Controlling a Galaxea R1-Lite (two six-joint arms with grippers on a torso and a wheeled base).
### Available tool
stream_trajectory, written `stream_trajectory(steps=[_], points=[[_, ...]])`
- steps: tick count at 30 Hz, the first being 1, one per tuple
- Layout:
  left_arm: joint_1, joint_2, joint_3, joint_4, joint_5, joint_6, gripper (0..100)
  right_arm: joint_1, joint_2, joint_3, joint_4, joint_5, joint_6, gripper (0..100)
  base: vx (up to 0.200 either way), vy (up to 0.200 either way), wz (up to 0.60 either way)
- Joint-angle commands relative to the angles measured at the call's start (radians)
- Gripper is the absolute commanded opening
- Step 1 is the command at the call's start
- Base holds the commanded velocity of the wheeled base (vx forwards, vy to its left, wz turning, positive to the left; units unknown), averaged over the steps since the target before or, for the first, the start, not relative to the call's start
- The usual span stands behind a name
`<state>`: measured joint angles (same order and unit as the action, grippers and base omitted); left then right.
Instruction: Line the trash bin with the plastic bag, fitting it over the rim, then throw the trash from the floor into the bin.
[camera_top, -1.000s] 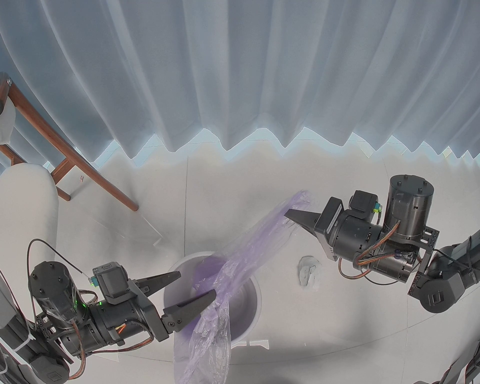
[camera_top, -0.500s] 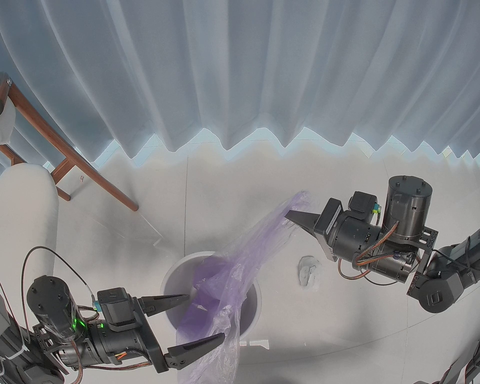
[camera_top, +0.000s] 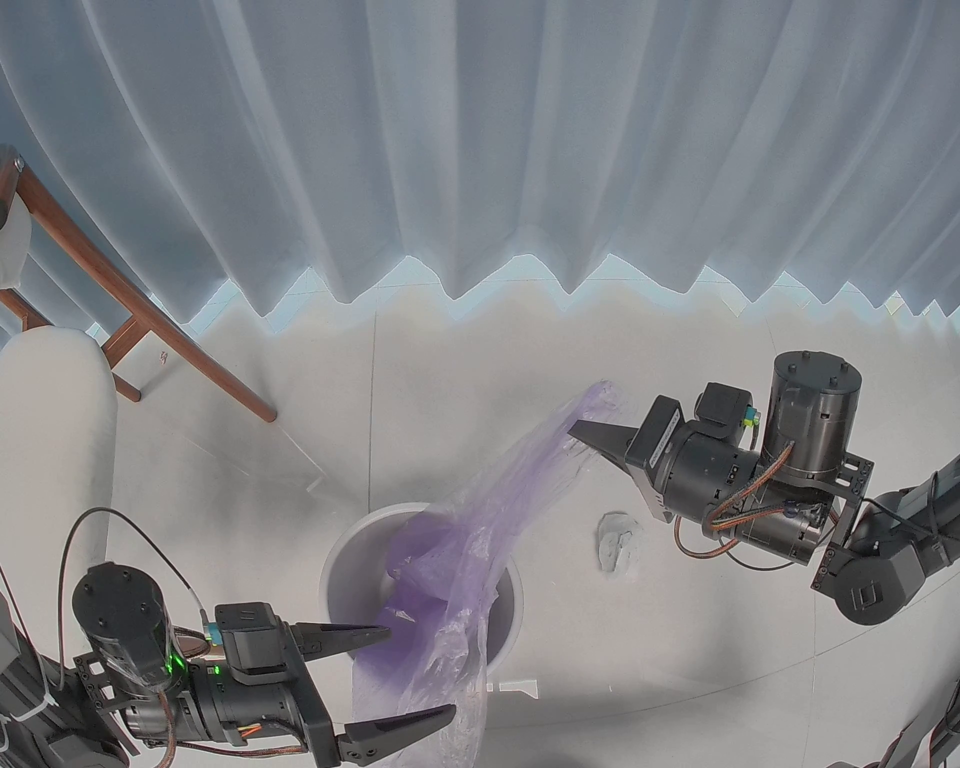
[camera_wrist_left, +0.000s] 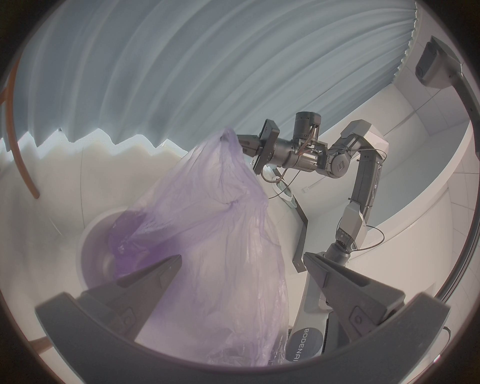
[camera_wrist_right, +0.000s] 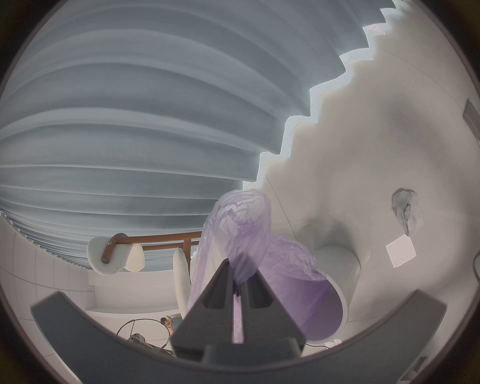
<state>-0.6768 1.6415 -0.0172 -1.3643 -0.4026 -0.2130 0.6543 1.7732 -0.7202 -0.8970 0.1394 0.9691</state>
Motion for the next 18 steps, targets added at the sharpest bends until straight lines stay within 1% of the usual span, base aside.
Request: stream_trajectory(steps=[1,15,16,18], points=[[0.008,0.031,0.017,0.005,0.001,0.000,100,0.001,-0.008,-0.001,0.000,0.000,0.000,0,0.000,0.000,0.00],[0.016,0.054,0.017,0.025,0.001,0.000,100,0.001,-0.011,-0.001,-0.002,0.000,0.000,0,0.000,0.000,0.00],[0.016,0.054,0.017,0.025,0.001,0.000,0,0.001,-0.011,-0.001,-0.002,0.000,0.000,0,0.000,0.000,0.00],[0.019,0.054,0.017,0.017,0.001,-0.002,0,0.001,-0.011,0.001,-0.002,0.000,0.000,0,0.000,0.000,0.00]])
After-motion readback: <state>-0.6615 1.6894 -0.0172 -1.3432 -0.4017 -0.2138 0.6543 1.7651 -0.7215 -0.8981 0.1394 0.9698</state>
